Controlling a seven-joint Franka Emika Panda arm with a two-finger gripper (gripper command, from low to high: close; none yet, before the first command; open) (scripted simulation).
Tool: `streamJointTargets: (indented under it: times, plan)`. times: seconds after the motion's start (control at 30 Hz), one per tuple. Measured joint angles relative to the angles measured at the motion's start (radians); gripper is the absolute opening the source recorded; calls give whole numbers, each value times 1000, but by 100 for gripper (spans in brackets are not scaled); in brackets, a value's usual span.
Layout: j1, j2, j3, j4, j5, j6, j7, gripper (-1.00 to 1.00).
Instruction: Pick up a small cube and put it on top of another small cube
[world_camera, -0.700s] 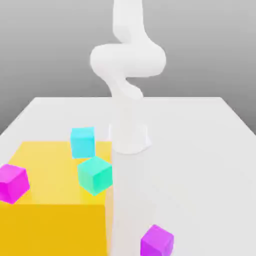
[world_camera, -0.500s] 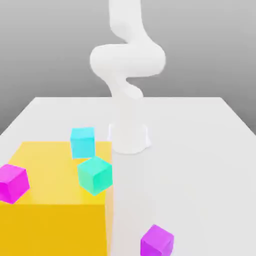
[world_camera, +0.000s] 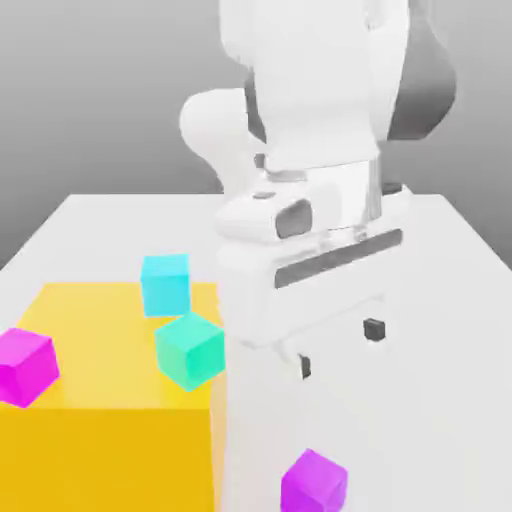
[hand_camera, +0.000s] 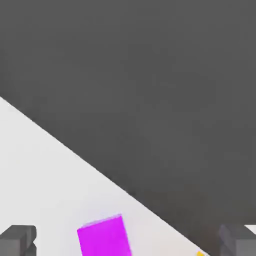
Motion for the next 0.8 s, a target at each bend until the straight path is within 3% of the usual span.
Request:
streamJointTargets:
  times: [0.2,0.33,0.37,0.6,0.8]
  plan:
    - [8,201,2,-25,-72,92,-96,0]
    - [-12,346,31,-3,-47,202,-130,0]
    - [-19,373,39,2,-41,223,-136,-100]
    - [-20,374,40,2,-41,222,-136,-100]
    - [6,223,-9,-15,-90,99,-67,-100]
